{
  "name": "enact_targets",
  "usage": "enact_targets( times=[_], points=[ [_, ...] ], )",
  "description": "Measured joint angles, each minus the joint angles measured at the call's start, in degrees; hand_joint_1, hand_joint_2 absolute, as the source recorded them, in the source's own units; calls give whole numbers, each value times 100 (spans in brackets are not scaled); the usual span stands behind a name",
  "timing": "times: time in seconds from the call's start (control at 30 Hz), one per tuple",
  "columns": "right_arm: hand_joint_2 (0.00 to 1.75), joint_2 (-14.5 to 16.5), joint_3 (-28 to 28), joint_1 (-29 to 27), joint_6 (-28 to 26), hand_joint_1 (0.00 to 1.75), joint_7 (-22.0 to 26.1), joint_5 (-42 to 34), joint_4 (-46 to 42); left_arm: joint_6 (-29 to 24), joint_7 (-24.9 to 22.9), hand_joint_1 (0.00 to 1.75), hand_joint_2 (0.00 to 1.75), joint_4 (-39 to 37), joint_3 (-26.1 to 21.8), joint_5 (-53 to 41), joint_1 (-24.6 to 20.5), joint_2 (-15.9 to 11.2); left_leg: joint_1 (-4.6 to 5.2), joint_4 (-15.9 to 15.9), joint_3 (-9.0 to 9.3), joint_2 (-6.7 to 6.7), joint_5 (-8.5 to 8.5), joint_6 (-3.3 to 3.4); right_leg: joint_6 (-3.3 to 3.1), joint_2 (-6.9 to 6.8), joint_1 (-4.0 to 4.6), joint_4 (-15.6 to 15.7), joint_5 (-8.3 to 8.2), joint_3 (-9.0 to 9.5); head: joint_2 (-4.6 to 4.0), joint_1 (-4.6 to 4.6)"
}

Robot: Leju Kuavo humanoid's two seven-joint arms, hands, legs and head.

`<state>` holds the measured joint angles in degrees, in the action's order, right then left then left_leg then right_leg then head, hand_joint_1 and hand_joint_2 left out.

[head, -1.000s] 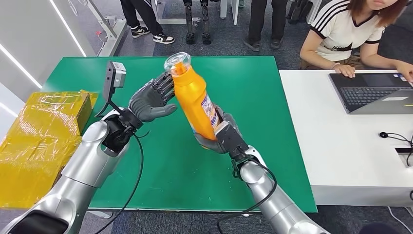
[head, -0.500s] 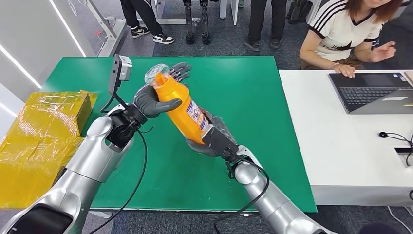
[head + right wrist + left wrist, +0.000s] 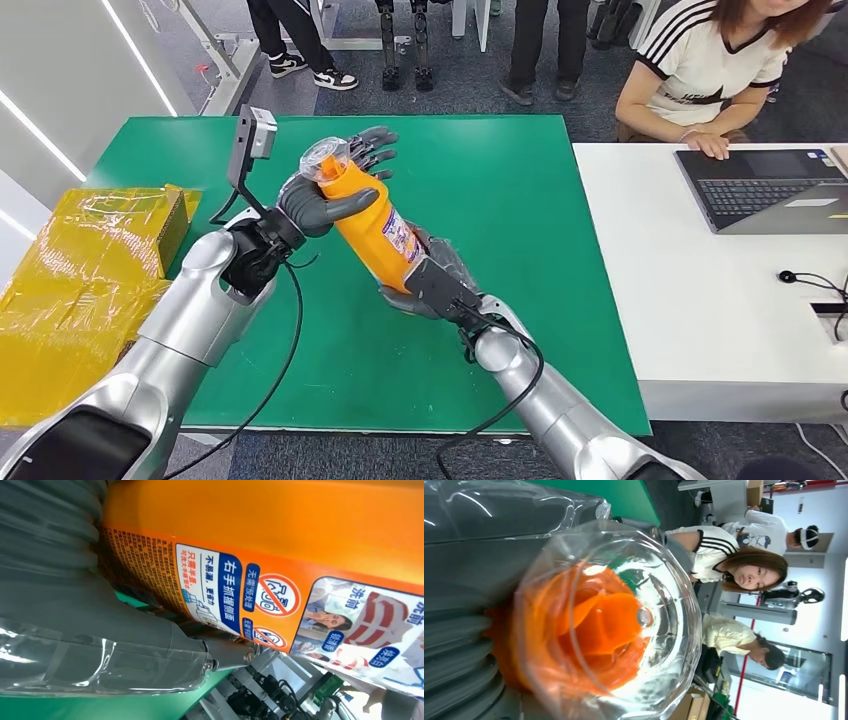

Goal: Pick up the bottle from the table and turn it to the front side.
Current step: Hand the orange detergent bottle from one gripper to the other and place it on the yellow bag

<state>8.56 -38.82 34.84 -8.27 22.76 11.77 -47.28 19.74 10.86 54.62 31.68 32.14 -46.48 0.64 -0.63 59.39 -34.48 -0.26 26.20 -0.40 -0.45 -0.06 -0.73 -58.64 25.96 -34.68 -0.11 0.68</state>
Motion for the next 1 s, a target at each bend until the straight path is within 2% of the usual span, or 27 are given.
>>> enact_targets(
  times=[0.3, 0.37, 0.43, 0.5, 0.63, 0.83, 1.0],
  points=[
    [175, 13, 10, 173, -83, 175, 189, -111, 326, -55, 81, 175, 175, -91, 7, 79, -1, 54, 0, 0, 0, 0, 0, 0, 0, 0, 0, 0, 0, 0, 0, 0],
    [175, 17, 18, 190, -92, 134, 221, -147, 360, -80, 90, 175, 175, -94, 7, 92, 0, 63, 0, 0, 0, 0, 0, 0, 0, 0, 0, 0, 0, 0, 0, 0],
    [175, 18, 38, 199, -83, 47, 262, -210, 381, -97, 101, 175, 175, -97, 8, 115, 0, 75, 0, 0, 0, 0, 0, 0, 0, 0, 0, 0, 0, 0, 0, 0],
    [175, 17, 70, 202, -42, 0, 295, -288, 388, -111, 111, 175, 175, -107, 7, 140, 0, 87, 0, 1, 0, 0, 0, 0, 0, 0, 0, 0, 0, 0, 0, 1],
    [175, -40, 210, 159, 86, 0, 375, -613, 246, -243, 269, 175, 175, -151, 7, 2, 7, 104, 0, 2, 0, -1, 0, 0, 0, -2, 0, 1, 0, -2, 0, 1],
    [175, -353, 506, -53, 256, 0, 430, -956, -300, -609, 655, 175, 175, -206, 6, -624, 4, 79, 1, 3, -1, 2, 1, 0, 2, 2, -1, 2, -1, -2, 0, -1],
    [175, -627, 599, -366, 408, 0, 387, -1081, -809, -1191, 1057, 175, 175, -208, 6, -1746, -69, 6, 0, 2, -1, -1, 0, 0, 2, -1, -1, 2, -1, -2, 0, 1]
  ],
)
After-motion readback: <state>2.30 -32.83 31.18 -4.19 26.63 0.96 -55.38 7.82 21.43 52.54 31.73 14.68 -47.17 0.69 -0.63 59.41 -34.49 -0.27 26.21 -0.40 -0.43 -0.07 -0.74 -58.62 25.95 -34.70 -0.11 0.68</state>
